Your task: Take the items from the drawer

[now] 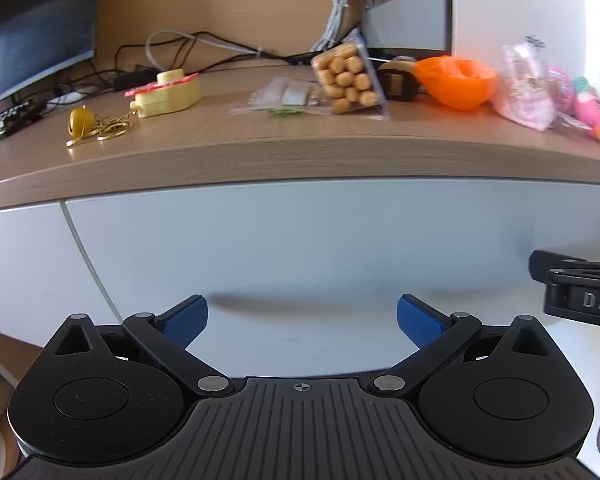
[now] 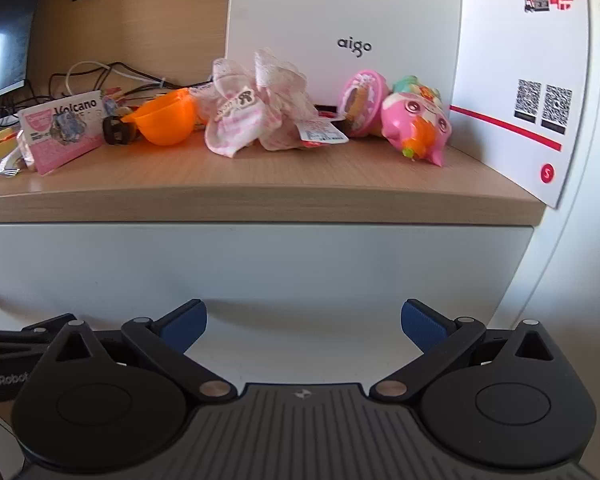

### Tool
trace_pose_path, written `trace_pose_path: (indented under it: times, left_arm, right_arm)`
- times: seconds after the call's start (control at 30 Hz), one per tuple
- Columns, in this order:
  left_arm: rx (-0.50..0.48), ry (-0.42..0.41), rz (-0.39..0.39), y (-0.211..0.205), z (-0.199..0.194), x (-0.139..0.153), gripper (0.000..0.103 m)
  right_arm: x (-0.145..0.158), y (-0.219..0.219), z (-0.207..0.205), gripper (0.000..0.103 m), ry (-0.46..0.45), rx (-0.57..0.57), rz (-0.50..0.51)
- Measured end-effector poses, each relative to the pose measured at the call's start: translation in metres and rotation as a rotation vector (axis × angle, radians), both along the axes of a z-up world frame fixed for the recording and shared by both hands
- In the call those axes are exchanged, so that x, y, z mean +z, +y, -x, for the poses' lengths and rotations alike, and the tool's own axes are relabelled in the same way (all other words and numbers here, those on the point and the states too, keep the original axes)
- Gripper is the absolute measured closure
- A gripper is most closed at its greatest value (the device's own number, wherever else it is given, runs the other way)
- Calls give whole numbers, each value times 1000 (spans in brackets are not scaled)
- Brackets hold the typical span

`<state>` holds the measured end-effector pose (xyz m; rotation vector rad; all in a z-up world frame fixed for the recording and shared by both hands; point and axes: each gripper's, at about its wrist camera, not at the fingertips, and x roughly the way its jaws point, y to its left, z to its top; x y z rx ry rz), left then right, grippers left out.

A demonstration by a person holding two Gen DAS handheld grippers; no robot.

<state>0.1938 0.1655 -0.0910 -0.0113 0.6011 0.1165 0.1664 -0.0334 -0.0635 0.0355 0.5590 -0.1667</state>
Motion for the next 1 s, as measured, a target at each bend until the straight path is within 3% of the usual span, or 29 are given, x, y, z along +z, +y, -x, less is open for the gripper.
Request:
trace_pose_path:
  times: [0.27, 0.43, 0.67, 1.0]
  left_arm:
    - [14, -14, 22, -5, 47, 38, 0]
    - [31, 40, 58, -4, 79, 76, 0]
    - [88, 49, 66, -7, 122, 127, 0]
    - [43, 93, 68, -20, 160, 157, 0]
  right_arm:
    - [22, 1, 49, 2, 6, 28, -42]
    - [58, -1, 85, 2, 13, 62, -48]
    - [105, -12, 132, 2, 39, 89, -28]
    - [140, -22, 170, 2, 111, 77, -39]
